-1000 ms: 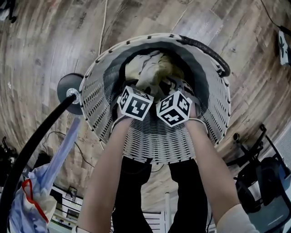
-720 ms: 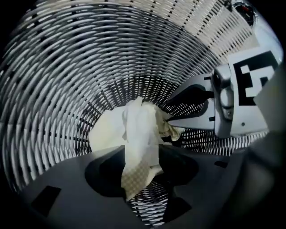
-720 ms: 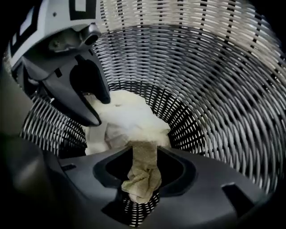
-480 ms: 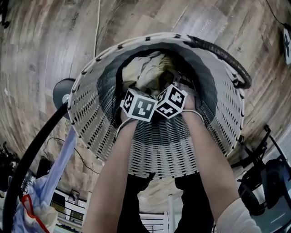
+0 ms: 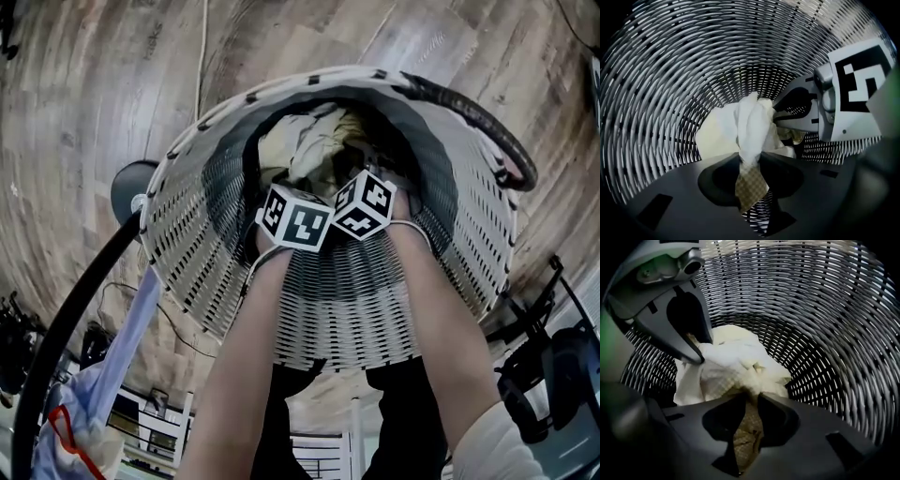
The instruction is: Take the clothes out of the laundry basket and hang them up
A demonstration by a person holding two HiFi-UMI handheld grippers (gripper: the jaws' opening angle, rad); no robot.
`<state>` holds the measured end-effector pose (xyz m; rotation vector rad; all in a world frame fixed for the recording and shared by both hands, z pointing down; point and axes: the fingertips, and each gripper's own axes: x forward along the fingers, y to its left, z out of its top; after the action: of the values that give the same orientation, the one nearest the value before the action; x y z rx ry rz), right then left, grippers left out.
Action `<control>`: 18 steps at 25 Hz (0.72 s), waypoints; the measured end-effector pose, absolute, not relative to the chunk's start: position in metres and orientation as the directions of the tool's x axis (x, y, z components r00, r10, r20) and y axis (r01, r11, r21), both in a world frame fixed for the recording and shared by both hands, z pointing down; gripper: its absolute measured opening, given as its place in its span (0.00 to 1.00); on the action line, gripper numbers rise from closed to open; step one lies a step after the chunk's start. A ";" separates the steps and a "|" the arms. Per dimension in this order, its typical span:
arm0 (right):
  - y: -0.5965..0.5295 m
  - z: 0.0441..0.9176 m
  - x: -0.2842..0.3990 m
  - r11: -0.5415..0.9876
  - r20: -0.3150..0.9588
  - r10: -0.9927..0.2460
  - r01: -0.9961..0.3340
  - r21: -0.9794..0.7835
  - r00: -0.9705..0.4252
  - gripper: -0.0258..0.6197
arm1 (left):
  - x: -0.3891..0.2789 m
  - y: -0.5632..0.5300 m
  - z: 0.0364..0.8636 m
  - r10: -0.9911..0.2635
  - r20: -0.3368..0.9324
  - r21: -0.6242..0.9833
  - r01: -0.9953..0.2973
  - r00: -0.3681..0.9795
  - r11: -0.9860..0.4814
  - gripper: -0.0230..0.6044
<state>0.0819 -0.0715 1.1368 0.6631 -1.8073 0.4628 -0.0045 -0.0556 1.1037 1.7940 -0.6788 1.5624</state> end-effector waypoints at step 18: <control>-0.053 1.081 0.088 0.693 0.950 -0.189 -0.719 -0.051 -0.250 0.08 | -0.007 -0.051 1.060 0.005 0.986 0.139 -0.795 0.169 -0.590 0.11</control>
<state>0.0883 -0.0529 1.0807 0.7214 -1.7895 0.5936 -0.0072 -0.0508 1.0602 1.7665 -0.7526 1.4927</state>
